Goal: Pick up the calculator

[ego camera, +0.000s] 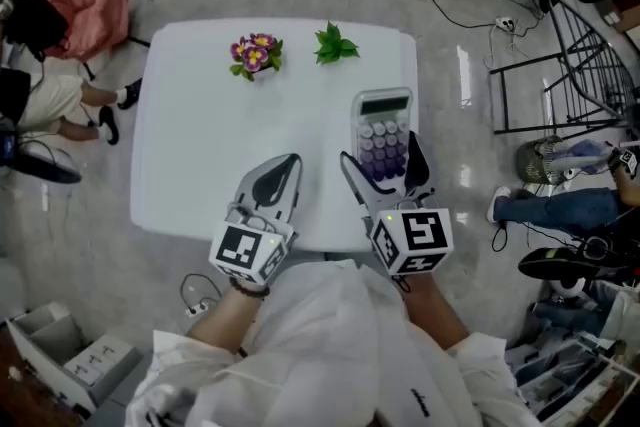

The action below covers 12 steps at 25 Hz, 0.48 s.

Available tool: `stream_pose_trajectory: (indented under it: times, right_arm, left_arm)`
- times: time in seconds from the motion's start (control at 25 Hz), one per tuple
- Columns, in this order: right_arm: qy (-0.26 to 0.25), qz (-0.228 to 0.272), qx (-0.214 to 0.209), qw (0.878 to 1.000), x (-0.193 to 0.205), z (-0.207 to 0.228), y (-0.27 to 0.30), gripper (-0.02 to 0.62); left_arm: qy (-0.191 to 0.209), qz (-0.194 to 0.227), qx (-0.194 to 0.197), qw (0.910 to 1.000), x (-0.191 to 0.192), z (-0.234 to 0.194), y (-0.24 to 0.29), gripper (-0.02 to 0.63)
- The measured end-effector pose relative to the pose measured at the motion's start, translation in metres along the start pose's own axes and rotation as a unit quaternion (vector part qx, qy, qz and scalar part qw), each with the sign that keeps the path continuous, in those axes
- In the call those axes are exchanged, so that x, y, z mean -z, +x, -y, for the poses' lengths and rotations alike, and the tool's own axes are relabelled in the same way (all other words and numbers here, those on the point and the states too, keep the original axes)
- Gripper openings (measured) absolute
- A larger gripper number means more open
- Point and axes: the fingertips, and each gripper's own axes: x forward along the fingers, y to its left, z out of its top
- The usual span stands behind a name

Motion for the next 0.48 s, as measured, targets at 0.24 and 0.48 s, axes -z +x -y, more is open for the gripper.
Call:
stream_pose_trajectory:
  times: [0.24,0.48]
  right_arm:
    - [-0.002,0.081,-0.002,0.997,-0.061,-0.002,-0.03,0.495]
    - [-0.009,0.15,-0.004,0.989,-0.112,-0.005,-0.061,0.495]
  left_arm:
    - [0.027,0.047,0.005,0.9985,-0.051,0.007,-0.002,0.017]
    - [0.054,0.088,0.007,0.9946,-0.095,0.017,-0.007,0.017]
